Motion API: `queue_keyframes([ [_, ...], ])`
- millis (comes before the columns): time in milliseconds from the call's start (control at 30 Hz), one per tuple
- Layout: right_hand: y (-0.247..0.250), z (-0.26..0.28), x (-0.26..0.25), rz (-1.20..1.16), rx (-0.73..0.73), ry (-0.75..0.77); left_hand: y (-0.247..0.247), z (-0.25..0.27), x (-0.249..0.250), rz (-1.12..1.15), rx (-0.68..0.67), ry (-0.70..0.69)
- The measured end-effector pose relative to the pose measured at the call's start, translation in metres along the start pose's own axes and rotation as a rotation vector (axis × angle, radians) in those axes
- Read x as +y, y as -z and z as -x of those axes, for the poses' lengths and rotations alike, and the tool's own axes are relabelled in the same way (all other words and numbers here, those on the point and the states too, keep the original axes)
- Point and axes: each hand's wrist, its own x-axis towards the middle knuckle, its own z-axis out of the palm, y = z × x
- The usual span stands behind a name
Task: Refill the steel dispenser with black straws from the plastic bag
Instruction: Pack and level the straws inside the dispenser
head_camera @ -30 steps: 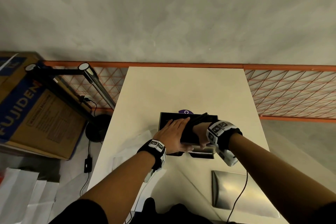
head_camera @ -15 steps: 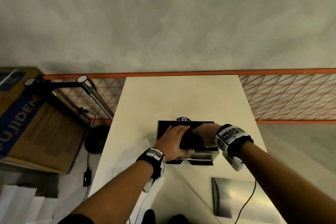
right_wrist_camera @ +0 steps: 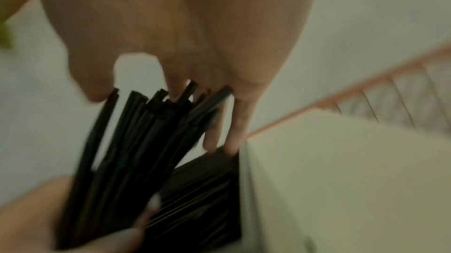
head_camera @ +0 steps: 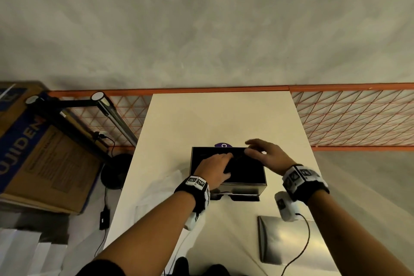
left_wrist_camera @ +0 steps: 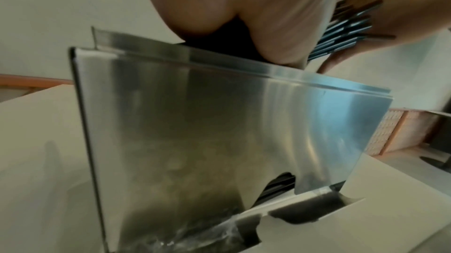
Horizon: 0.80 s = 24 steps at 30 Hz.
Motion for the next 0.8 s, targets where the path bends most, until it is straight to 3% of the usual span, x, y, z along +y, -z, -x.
queue_keyframes([
  [67, -0.015, 0.003, 0.007, -0.301, 0.171, -0.034, -0.002, -0.001, -0.001, -0.01, -0.015, -0.005],
  [167, -0.043, 0.001, 0.005, -0.431, 0.403, -0.102, -0.001, -0.004, 0.002, -0.031, -0.042, -0.023],
  [333, -0.058, 0.001, -0.003, -0.497, 0.478, -0.161, 0.003, -0.008, 0.008, -0.103, -0.089, -0.086],
  [500, -0.053, 0.001, 0.007, -0.449, 0.585, -0.15, 0.005, -0.011, 0.014, -0.2, -0.05, -0.188],
  [567, -0.059, -0.003, 0.016, -0.264, 0.564, -0.089, 0.001, -0.011, 0.011, -0.192, -0.05, -0.192],
  [700, -0.079, -0.008, 0.045, 0.311, 0.396, 0.224, -0.004, -0.007, -0.009, -0.158, -0.02, -0.207],
  [800, -0.085, -0.007, 0.057, 0.623, 0.354, 0.288, -0.01, 0.005, -0.026, -0.114, 0.069, -0.209],
])
